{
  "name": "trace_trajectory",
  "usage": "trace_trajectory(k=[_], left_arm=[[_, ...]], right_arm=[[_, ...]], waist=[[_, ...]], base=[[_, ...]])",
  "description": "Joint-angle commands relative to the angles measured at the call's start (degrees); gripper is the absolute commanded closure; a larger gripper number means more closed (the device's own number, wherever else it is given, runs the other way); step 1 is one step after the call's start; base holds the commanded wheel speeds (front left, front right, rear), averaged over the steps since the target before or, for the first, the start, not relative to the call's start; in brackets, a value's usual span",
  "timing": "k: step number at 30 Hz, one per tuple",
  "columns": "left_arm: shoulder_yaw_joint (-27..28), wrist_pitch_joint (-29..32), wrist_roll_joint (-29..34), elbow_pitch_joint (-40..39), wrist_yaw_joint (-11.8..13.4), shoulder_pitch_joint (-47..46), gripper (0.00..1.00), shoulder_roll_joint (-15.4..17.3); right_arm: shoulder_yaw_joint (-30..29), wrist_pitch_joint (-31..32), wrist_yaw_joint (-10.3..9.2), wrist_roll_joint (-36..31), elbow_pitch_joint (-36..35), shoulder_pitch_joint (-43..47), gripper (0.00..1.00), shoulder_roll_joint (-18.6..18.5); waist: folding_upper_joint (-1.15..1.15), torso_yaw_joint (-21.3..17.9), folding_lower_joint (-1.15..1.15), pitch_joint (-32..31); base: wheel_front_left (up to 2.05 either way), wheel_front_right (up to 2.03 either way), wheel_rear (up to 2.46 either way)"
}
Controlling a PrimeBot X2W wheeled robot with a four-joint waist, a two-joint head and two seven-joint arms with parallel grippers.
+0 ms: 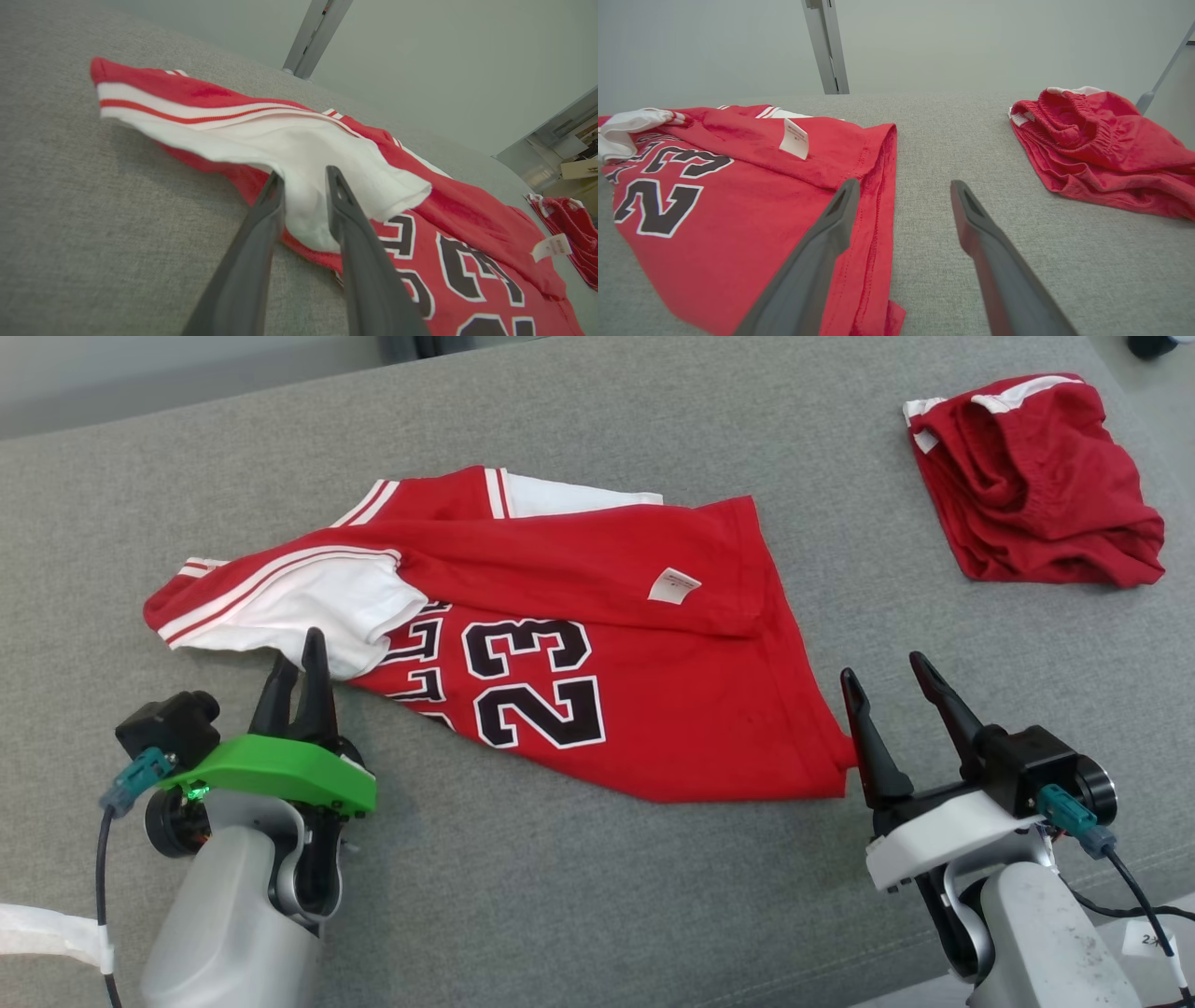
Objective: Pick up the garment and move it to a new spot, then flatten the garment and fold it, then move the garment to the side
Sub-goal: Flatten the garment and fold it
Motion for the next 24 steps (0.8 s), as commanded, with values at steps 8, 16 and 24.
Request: trace_trajectory(k=[8, 16, 24], left_arm=[[-1.6, -0.5, -0.2, -1.0, -0.3, 0.1, 1.0, 1.0], [-2.0, -0.5, -0.7, -7.3, -0.3, 5.5, 1.0, 2.4], [-2.3, 2.4, -0.6, -17.4, 1.7, 16.2, 1.0, 5.2]], right_arm=[[0.0, -0.3, -0.09, -0.1, 0.3, 0.0, 0.0, -0.2], [-1.6, -0.3, -0.09, -0.5, 0.9, 1.7, 0.0, -0.2], [-3.3, -0.3, -0.09, -0.6, 1.5, 3.7, 0.0, -0.2]], waist=[[0.0, 0.2, 0.0, -0.2], [0.0, 2.1, 0.0, -2.8], [0.0, 4.7, 0.0, -5.9]], base=[[0.0, 0.0, 0.0], [0.0, 0.0, 0.0], [0.0, 0.0, 0.0]])
